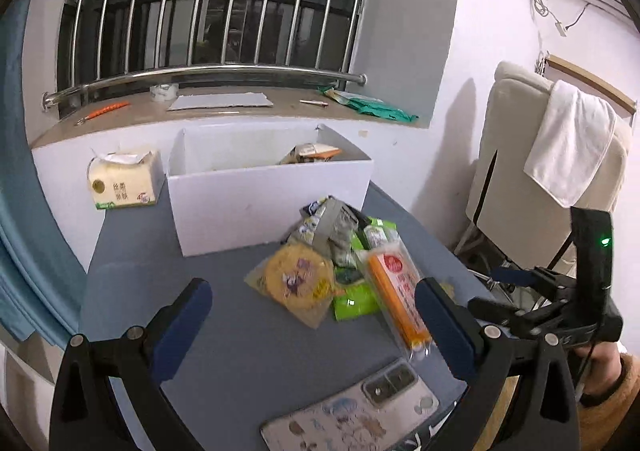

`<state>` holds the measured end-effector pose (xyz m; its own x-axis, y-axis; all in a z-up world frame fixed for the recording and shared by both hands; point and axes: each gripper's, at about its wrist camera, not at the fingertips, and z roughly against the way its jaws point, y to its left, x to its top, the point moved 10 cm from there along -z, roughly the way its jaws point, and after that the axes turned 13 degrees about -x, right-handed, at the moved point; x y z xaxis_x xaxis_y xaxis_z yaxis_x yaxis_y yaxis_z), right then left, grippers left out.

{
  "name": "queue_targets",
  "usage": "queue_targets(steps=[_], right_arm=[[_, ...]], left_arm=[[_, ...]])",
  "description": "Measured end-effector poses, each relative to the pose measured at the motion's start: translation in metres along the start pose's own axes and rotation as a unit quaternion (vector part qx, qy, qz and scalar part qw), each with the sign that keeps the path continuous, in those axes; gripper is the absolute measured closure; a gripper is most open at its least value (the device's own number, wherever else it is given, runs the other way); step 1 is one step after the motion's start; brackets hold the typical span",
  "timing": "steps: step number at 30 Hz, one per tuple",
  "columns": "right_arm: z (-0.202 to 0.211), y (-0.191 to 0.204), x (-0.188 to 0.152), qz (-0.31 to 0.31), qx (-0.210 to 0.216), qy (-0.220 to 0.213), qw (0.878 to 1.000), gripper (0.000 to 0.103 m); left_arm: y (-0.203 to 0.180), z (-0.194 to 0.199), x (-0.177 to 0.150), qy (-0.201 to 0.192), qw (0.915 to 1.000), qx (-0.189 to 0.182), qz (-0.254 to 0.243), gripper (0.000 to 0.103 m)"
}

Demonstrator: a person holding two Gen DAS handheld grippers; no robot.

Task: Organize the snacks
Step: 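Grasp the orange Indian flying cake packet with the right gripper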

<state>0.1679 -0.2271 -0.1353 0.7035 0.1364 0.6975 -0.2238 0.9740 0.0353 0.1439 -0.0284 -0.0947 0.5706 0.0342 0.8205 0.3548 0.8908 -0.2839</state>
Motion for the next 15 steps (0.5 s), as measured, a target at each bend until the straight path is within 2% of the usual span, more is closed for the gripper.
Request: queue_targets(steps=[4, 8, 15], right_arm=[[-0.016, 0.01, -0.007, 0.025, -0.019, 0.014, 0.999, 0.0], [-0.033, 0.02, -0.008, 0.035, -0.012, 0.031, 0.999, 0.0], [-0.082, 0.03, -0.009, 0.076, -0.048, 0.071, 0.993, 0.0]], left_arm=[[0.004, 0.004, -0.01, 0.0, 0.9999, 0.0, 0.015, 0.0], [0.014, 0.003, -0.02, 0.008, 0.9997, 0.003, 0.025, 0.0], [0.024, 0.0, -0.034, 0.021, 0.9992, 0.008, 0.032, 0.0]])
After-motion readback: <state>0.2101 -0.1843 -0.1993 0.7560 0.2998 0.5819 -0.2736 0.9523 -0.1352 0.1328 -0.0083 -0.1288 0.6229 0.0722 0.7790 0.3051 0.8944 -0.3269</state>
